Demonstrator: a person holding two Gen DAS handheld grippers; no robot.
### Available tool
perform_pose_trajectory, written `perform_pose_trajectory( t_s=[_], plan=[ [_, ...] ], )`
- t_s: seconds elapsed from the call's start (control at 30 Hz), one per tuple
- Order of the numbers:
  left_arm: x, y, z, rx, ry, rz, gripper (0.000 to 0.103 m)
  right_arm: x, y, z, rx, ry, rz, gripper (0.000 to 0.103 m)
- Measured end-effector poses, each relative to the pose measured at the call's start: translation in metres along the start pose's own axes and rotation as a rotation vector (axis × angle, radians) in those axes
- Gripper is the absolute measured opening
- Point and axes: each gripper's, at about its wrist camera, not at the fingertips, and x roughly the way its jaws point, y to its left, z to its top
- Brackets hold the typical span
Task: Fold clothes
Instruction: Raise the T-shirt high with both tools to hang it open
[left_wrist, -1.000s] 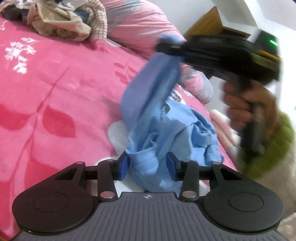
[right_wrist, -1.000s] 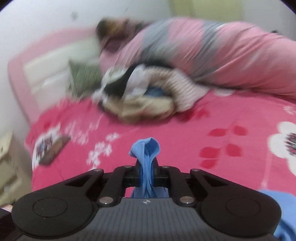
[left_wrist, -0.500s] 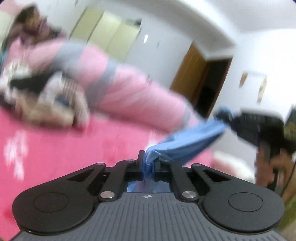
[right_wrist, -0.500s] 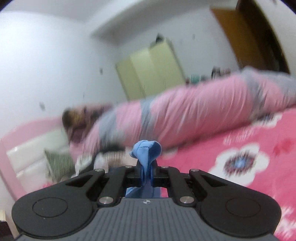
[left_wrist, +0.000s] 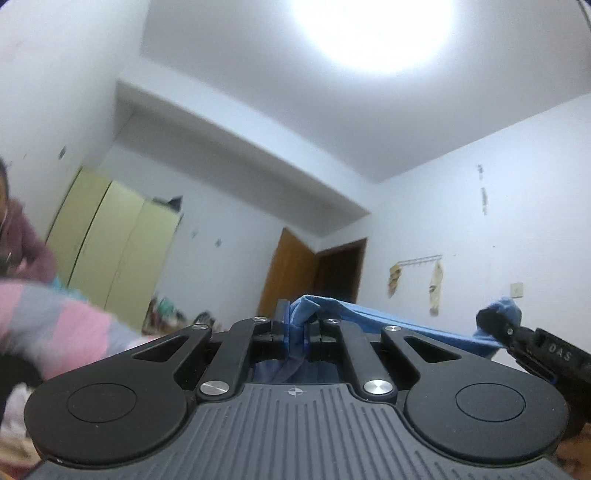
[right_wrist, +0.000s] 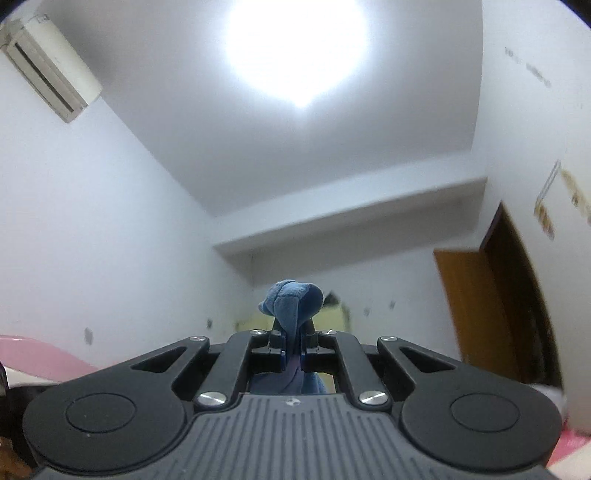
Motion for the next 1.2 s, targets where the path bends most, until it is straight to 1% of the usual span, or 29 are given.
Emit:
perform_pose_trajectory(
  t_s=[0.1,0.2,0.3,0.37,0.47,0.67,0.77,0.83,0.9,1.0,1.1,1.2],
  plan=[
    [0.009,-0.010,0.018,0.031,-0.008,-0.020,0.005,0.003,0.002,0.010,0.016,-0.048,-0.007,0.007],
    [0.011,-0.022,0.034,0.100,-0.042,-0.027,0.005,0.000,0.001,0.027,0.029,-0.092,-0.006,0.007],
    [0.012,-0.035,0.044,0.165,-0.075,-0.025,0.005,-0.003,0.003,0.039,0.011,-0.132,-0.004,0.007],
    [0.014,-0.041,0.048,0.199,-0.088,-0.021,0.005,-0.001,0.004,0.041,-0.008,-0.152,-0.008,0.007],
    [0.024,-0.039,0.045,0.219,-0.078,-0.007,0.005,0.002,0.002,0.040,-0.030,-0.160,-0.011,0.007],
    [0.049,-0.033,0.034,0.208,-0.043,0.007,0.005,0.023,-0.006,0.027,-0.038,-0.137,-0.042,0.007],
    [0.067,-0.030,0.029,0.209,-0.025,0.013,0.005,0.042,-0.011,0.026,-0.065,-0.136,-0.054,0.007],
    [0.080,-0.025,0.023,0.212,-0.012,0.023,0.005,0.061,-0.015,0.023,-0.106,-0.135,-0.070,0.007],
    [0.096,-0.016,0.015,0.208,0.009,0.038,0.005,0.085,-0.021,0.014,-0.142,-0.113,-0.092,0.007],
    [0.123,0.007,-0.008,0.187,0.070,0.086,0.005,0.124,-0.032,-0.011,-0.172,-0.036,-0.117,0.007],
    [0.153,0.037,-0.040,0.162,0.144,0.143,0.005,0.159,-0.047,-0.056,-0.193,0.061,-0.139,0.007],
    [0.183,0.065,-0.080,0.162,0.222,0.195,0.005,0.185,-0.060,-0.107,-0.219,0.150,-0.169,0.007]
  ],
)
